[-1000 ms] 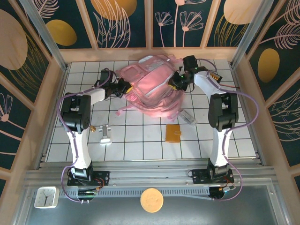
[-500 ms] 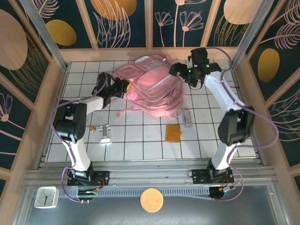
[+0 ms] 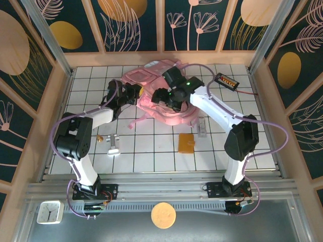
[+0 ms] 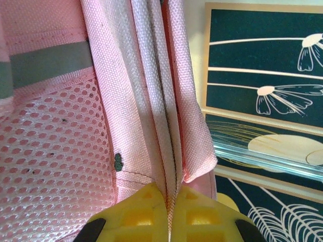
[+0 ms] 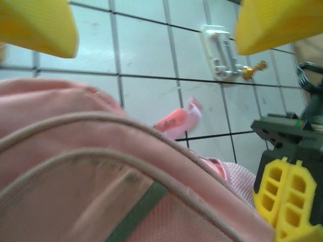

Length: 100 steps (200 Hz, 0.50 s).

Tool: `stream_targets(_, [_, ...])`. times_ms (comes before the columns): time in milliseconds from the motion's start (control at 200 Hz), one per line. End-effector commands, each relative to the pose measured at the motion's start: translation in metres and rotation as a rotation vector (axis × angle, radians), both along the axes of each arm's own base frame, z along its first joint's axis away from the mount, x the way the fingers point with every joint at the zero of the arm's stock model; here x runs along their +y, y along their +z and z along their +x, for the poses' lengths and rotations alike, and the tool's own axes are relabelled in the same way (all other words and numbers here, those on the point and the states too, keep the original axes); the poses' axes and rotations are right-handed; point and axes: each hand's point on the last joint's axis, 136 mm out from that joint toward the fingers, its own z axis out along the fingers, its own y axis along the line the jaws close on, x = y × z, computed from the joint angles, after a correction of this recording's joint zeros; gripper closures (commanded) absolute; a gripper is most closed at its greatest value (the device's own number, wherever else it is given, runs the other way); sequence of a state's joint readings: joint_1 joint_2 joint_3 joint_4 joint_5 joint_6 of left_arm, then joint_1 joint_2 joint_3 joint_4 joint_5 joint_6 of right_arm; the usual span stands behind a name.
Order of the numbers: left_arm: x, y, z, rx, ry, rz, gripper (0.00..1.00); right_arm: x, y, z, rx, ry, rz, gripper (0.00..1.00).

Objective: Pack the student bag

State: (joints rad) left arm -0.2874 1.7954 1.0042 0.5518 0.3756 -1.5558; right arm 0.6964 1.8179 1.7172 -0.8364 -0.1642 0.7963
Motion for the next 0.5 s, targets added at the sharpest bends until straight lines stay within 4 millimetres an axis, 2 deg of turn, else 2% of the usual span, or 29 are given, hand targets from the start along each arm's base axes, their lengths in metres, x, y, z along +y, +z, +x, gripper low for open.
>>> stream_targets(0, [0.003, 0.070, 0.002, -0.126, 0.056, -0.192, 1.00, 0.004, 0.018, 0.000, -0.017, -0.135, 0.096, 0.01])
stream_targets(50, [0.004, 0.069, 0.001, -0.127, 0.061, -0.197, 1.00, -0.003, 0.026, 0.002, -0.049, -0.199, 0.132, 0.01])
stream_targets(105, [0.004, 0.071, 0.001, -0.137, 0.063, -0.199, 1.00, -0.013, 0.025, 0.000, -0.041, -0.294, 0.190, 0.01])
stream_targets(125, [0.006, 0.061, -0.001, -0.116, 0.069, -0.192, 1.00, -0.015, 0.027, 0.001, -0.043, -0.326, 0.230, 0.01])
stream_targets(145, [0.007, 0.074, -0.005, -0.142, 0.068, -0.203, 1.00, -0.018, 0.023, -0.002, -0.035, -0.352, 0.264, 0.01])
stream_targets(195, [0.009, 0.076, -0.006, -0.150, 0.076, -0.210, 1.00, -0.020, 0.017, -0.007, 0.013, -0.425, 0.394, 0.01])
stream_targets(250, [0.011, 0.077, -0.006, -0.155, 0.092, -0.215, 1.00, -0.021, 0.003, -0.013, 0.055, -0.488, 0.466, 0.09])
stream_targets(310, [0.011, 0.081, -0.005, -0.164, 0.099, -0.223, 1.00, -0.020, -0.005, -0.016, 0.048, -0.508, 0.429, 0.20])
stream_targets(350, [0.010, 0.085, -0.004, -0.171, 0.098, -0.227, 1.00, -0.013, -0.009, -0.017, 0.056, -0.498, 0.394, 0.30])
stream_targets(380, [0.009, 0.087, -0.003, -0.176, 0.095, -0.229, 1.00, -0.002, -0.009, -0.016, 0.057, -0.466, 0.385, 0.34])
stream_targets(495, [0.006, 0.089, -0.002, -0.180, 0.082, -0.224, 1.00, 0.026, -0.001, -0.007, 0.013, -0.406, 0.318, 0.35])
